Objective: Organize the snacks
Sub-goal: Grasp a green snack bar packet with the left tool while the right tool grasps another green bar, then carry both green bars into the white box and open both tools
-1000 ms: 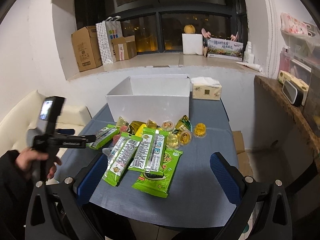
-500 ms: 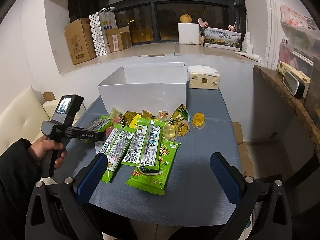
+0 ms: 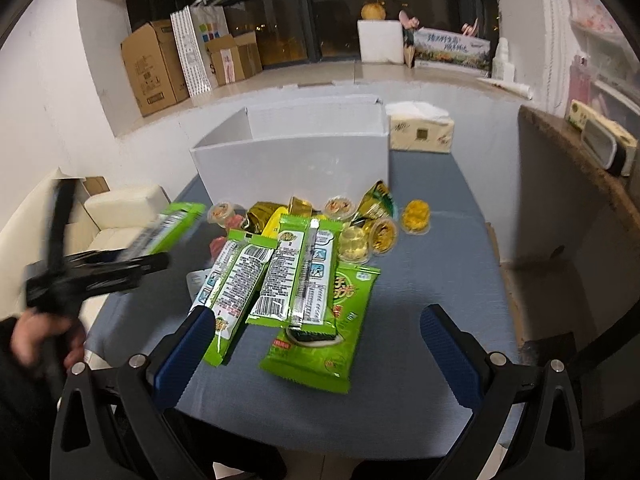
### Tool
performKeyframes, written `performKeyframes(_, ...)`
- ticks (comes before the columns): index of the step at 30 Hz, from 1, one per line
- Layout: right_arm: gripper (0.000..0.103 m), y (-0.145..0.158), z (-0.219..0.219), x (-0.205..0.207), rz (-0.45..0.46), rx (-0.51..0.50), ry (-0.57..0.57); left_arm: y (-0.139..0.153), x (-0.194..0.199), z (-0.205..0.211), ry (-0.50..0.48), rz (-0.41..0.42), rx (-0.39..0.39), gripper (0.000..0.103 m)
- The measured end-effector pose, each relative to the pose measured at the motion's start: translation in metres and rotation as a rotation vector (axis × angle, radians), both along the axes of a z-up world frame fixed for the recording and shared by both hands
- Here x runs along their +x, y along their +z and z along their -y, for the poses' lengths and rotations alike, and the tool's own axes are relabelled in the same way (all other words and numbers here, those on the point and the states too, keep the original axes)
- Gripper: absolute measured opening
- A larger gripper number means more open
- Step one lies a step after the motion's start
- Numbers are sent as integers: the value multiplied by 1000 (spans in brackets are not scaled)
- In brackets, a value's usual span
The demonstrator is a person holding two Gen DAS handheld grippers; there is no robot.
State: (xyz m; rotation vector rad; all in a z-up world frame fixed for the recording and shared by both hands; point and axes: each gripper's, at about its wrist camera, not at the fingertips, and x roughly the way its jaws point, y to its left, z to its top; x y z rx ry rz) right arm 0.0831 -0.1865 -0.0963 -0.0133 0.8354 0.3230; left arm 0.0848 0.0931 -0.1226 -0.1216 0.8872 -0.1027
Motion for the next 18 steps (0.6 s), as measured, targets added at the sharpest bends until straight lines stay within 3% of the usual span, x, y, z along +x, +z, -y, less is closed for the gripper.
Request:
performKeyframes(7, 103, -41, -30, 57, -99, -32, 12, 46, -60, -14, 22, 110, -26, 71)
performKeyframes(13, 102, -73, -43, 84, -187, -50, 20, 51, -76, -13, 26, 149, -49, 71)
performKeyframes(15, 72, -82, -44, 86, -210, -68, 28, 51, -76, -11, 31, 152, -42, 71)
performKeyframes(18, 72, -75, -40, 79, -204, -6, 63, 50, -76, -11, 31, 155, -53, 72)
